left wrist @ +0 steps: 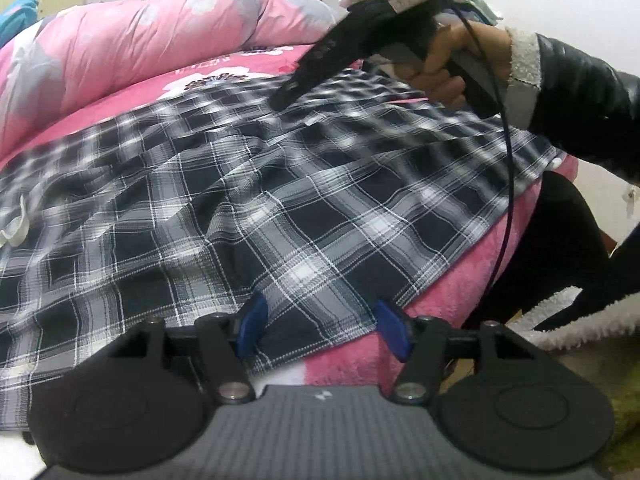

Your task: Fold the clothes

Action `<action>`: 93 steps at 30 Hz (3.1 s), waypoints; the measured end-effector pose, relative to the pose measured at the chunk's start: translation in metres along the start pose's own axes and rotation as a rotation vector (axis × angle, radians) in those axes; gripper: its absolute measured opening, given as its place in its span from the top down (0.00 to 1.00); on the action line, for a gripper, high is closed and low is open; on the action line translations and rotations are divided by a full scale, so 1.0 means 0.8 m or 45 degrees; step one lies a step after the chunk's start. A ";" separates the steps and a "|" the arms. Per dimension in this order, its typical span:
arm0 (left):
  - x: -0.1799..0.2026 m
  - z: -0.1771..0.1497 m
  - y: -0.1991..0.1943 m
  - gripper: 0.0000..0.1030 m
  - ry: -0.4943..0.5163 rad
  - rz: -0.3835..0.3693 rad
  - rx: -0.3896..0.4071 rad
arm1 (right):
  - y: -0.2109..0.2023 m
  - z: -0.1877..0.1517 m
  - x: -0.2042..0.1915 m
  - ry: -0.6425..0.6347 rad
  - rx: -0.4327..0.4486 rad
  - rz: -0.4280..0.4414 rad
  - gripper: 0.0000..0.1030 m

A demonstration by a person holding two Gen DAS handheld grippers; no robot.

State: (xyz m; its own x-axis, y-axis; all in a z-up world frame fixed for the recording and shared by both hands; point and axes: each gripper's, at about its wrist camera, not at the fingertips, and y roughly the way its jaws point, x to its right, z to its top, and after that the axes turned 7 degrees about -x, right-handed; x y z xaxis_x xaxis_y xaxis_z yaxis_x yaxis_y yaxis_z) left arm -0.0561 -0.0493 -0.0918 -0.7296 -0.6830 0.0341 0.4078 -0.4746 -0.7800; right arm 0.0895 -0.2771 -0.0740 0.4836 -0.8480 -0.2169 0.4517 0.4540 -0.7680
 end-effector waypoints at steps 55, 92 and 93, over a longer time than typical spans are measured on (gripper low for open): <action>0.039 0.006 0.008 0.33 0.085 0.155 -0.091 | -0.102 -0.196 0.205 0.611 0.105 -0.503 0.92; 0.024 -0.007 -0.009 0.31 -0.195 0.095 0.039 | -0.253 -0.447 0.064 1.151 0.689 -0.375 0.68; 0.024 -0.008 -0.009 0.31 -0.211 0.098 0.047 | -0.251 -0.444 0.063 1.144 0.698 -0.387 0.68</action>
State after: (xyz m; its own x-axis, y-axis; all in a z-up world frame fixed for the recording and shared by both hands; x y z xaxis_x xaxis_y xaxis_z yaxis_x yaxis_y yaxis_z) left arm -0.0767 -0.0558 -0.0892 -0.5961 -0.7989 0.0800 0.4810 -0.4351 -0.7611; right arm -0.2433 -0.5082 -0.1451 -0.3275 -0.7342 -0.5948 0.8393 0.0631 -0.5400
